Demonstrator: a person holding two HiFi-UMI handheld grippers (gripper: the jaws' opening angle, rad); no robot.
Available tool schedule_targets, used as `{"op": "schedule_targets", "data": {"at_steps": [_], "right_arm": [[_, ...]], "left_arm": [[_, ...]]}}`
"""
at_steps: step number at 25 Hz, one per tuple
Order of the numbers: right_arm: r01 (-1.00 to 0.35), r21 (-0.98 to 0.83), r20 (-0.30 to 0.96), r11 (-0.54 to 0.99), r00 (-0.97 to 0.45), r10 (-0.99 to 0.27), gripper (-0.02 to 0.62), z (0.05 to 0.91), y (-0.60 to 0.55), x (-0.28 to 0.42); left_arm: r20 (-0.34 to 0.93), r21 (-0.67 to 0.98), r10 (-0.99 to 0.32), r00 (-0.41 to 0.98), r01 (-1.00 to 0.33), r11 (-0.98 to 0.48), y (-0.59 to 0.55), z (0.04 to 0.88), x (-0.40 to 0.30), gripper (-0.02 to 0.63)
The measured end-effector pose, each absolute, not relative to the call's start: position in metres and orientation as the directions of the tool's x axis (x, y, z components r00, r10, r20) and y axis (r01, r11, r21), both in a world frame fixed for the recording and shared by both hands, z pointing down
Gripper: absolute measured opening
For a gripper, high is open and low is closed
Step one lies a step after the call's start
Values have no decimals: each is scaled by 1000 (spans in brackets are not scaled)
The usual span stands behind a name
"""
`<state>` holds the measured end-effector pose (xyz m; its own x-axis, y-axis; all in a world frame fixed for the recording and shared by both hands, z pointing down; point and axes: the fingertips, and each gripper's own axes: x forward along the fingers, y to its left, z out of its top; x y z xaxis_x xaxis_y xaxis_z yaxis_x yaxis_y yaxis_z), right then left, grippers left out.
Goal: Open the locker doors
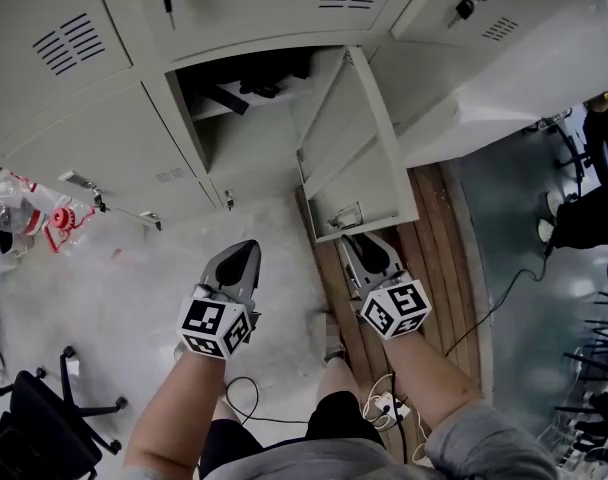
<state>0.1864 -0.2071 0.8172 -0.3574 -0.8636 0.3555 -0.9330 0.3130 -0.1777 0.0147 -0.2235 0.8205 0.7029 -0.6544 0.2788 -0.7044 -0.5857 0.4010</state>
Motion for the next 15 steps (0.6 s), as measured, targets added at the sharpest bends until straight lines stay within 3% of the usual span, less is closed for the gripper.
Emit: {"op": "schedule_targets", "data": {"at_steps": [7,15], "right_arm": [[-950,-117,381,290,-313,-870,95,820,-218,232],[-986,-87,381,141,-163,-910,91,821,-238,299]], "left_arm": [[268,397,-648,713,-694,-600,-226,815,31,5],[273,386,-657,703,-706,-594,-226,813,24,5]]}}
